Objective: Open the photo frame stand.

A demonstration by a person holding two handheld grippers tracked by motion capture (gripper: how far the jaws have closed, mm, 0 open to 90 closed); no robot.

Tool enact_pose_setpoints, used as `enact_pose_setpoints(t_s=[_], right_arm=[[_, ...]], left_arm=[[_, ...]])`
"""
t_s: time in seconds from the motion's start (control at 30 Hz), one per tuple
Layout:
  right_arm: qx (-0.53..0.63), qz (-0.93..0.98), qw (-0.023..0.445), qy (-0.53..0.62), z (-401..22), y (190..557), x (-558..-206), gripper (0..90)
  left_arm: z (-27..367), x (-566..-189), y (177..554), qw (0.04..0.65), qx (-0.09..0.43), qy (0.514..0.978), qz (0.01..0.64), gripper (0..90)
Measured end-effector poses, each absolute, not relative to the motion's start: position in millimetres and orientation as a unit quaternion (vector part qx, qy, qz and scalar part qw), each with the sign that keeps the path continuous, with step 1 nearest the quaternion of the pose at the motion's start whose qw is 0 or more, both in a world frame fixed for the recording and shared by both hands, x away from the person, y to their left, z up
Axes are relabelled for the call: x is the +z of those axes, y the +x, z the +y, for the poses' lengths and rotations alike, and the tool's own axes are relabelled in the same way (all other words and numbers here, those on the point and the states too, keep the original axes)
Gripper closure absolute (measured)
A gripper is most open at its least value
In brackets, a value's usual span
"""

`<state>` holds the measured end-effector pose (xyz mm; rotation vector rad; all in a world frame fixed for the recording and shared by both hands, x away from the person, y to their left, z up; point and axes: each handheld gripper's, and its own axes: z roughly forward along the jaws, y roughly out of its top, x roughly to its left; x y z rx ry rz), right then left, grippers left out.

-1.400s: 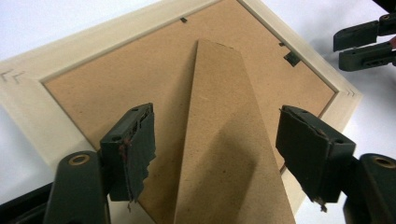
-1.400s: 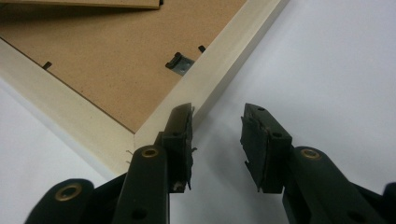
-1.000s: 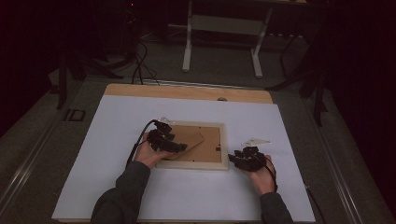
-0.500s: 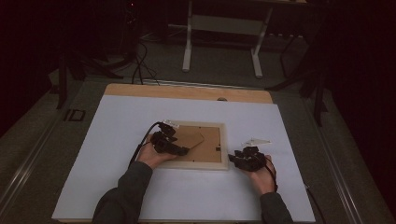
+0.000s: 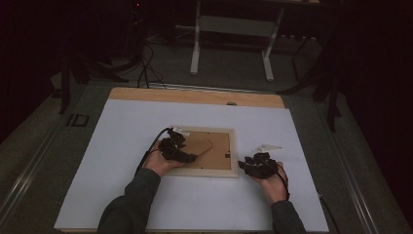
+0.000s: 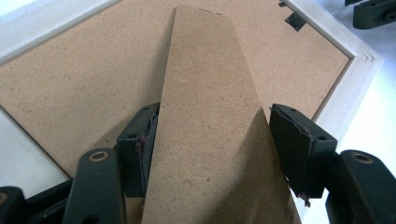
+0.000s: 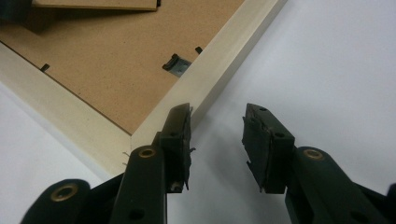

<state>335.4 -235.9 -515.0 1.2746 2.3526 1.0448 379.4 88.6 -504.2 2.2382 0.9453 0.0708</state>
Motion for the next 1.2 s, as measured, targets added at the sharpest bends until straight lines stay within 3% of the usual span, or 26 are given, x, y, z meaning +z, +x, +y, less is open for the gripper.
enact_pose_setpoints(t_s=[0.53,1.2], right_arm=[[0.363,0.810,0.136,0.440,-235.8,336.0,-512.0,61.0],[0.389,0.799,0.116,0.444,-236.8,368.5,-484.9,60.4]], left_arm=[[85.4,-504.0,376.2,0.340,0.048,0.871,0.352,38.7],[80.2,-499.2,366.9,0.335,0.095,0.878,0.329,38.7]])
